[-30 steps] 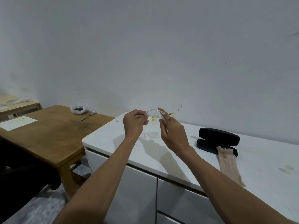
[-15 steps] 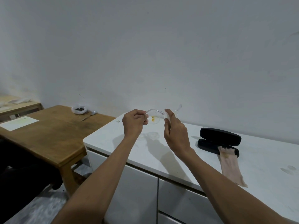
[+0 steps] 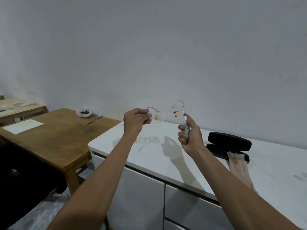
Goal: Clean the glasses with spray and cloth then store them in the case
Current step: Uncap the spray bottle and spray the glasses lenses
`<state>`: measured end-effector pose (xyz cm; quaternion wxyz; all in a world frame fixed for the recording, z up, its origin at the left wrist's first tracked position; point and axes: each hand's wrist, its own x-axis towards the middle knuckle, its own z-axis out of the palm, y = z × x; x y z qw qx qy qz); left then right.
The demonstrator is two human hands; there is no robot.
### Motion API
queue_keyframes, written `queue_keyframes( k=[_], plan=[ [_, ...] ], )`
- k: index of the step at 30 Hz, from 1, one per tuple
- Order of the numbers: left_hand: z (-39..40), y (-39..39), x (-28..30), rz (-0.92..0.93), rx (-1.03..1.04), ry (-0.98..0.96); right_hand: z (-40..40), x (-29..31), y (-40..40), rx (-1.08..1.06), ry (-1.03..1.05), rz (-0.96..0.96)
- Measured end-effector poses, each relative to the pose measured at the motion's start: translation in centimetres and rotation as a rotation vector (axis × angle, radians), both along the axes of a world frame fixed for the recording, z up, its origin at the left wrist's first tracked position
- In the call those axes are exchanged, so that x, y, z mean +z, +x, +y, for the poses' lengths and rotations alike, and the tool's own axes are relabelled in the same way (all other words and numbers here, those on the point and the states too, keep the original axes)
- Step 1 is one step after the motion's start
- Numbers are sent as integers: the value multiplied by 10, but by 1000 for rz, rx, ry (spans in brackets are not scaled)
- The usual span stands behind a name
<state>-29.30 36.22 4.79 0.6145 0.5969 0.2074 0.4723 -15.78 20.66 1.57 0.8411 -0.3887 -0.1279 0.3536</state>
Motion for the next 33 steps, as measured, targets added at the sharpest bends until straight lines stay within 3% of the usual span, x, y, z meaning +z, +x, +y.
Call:
queue_keyframes(
  k=[4, 8, 22, 33],
  plan=[
    [-4, 2, 3, -2, -24, 2, 0, 5, -1, 148, 124, 114],
    [-4, 1, 1, -7, -31, 5, -2, 10, -3, 140, 163, 147],
    [-11, 6, 8, -11, -27, 10, 6, 2, -12, 140, 26, 2],
    [-18, 9, 17, -11, -56, 17, 16, 10, -27, 175, 58, 3]
  ],
)
